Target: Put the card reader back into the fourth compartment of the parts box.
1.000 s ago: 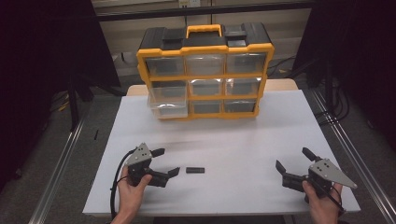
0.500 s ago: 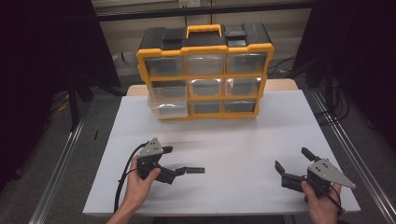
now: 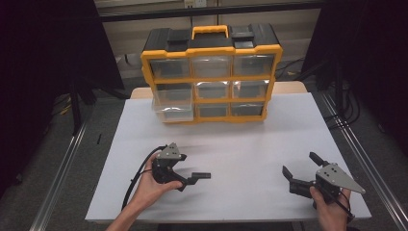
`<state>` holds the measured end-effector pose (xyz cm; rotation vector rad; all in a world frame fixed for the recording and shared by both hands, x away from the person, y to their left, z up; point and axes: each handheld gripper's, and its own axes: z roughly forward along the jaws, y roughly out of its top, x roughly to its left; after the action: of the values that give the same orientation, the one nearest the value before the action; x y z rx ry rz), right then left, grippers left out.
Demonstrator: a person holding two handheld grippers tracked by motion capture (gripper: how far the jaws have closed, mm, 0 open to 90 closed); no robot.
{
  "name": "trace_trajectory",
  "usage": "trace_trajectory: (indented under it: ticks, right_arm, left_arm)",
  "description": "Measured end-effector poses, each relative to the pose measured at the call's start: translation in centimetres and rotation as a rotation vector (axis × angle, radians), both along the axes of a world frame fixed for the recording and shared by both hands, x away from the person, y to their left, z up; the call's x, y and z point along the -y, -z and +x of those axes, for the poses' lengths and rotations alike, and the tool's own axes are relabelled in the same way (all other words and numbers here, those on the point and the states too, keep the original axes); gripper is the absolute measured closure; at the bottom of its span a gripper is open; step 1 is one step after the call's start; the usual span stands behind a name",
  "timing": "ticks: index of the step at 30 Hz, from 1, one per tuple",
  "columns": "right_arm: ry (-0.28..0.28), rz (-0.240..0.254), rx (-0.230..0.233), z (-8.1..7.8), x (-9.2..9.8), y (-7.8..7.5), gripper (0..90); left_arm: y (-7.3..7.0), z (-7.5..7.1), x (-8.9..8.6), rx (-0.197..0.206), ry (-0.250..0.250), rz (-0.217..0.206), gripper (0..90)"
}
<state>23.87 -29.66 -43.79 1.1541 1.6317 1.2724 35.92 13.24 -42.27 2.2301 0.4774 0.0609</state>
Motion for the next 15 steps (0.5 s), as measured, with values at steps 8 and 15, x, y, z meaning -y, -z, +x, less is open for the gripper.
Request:
trace_trajectory:
  ticks: [8,15]
  right_arm:
    - [-0.003,-0.005,-0.002,0.0,0.0,0.0,1.8]
    - [-0.005,-0.005,-0.001,0.0,0.0,0.0,1.8]
  left_arm:
    - [0.2,1.1,1.4,-0.04,0.038,0.041,8.9]
    - [-0.4,1.5,2.5,-0.031,0.109,0.097,18.6]
